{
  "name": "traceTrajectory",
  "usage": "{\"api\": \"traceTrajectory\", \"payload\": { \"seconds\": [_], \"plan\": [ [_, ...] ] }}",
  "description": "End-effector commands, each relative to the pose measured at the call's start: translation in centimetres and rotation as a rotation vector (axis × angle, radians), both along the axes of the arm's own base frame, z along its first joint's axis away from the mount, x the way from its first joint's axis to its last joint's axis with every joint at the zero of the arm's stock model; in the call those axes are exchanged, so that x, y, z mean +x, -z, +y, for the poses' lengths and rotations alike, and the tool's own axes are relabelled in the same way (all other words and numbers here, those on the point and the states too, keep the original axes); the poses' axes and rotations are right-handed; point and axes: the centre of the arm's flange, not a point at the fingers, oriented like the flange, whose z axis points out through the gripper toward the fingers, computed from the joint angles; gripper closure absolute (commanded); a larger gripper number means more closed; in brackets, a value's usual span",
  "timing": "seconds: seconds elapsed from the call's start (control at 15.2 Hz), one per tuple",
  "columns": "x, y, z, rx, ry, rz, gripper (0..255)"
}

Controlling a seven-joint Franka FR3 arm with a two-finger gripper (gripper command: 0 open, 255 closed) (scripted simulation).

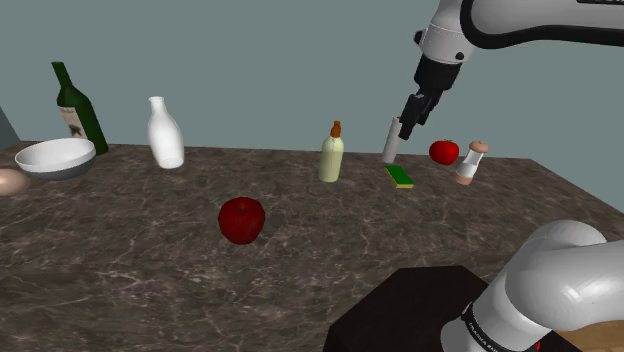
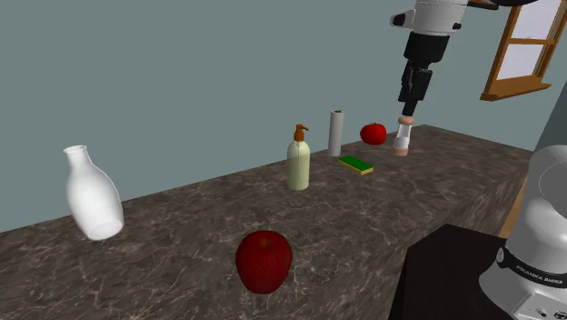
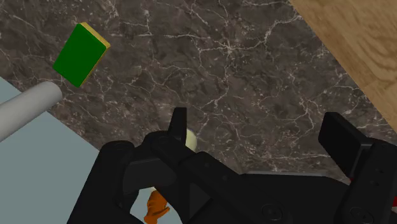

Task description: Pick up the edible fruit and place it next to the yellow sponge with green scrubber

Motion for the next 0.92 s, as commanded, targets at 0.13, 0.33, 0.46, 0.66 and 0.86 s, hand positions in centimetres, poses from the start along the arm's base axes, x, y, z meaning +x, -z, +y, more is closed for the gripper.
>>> {"api": "traceTrajectory", "payload": {
  "seconds": [0.13, 0.33, 0.46, 0.66, 0.86],
  "plan": [
    [0.3, 1.3, 2.2, 0.006, 0.02, -0.019, 0],
    [0.9, 3.3, 5.4, 0.016, 0.049, -0.049, 0],
    [1.4, 4.6, 7.6, 0.022, 0.068, -0.068, 0],
    [2.2, 6.4, 10.8, 0.032, 0.098, -0.097, 0],
    [3.2, 8.3, 14.1, 0.041, 0.127, -0.127, 0]
  ]
}}
